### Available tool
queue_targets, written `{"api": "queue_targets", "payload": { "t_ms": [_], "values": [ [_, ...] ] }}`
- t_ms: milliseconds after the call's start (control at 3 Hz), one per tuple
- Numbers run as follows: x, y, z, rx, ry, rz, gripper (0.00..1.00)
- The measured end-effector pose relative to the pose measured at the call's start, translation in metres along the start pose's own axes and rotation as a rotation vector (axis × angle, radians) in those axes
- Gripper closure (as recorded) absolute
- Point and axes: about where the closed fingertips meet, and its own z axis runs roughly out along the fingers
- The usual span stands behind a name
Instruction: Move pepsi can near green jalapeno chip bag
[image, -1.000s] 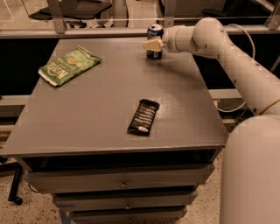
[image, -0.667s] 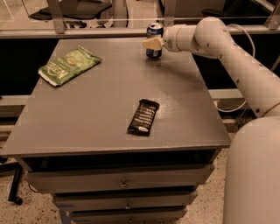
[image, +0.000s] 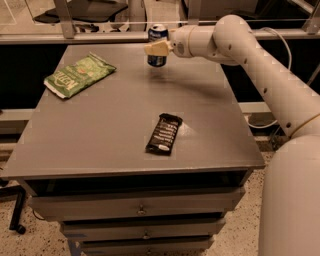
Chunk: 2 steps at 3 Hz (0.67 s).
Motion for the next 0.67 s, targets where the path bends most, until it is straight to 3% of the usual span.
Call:
{"api": "queue_targets", "payload": {
  "t_ms": [667],
  "values": [
    [-0.013,0.075,0.052,-0.158,-0.002,-0.051,1.0]
  ]
}}
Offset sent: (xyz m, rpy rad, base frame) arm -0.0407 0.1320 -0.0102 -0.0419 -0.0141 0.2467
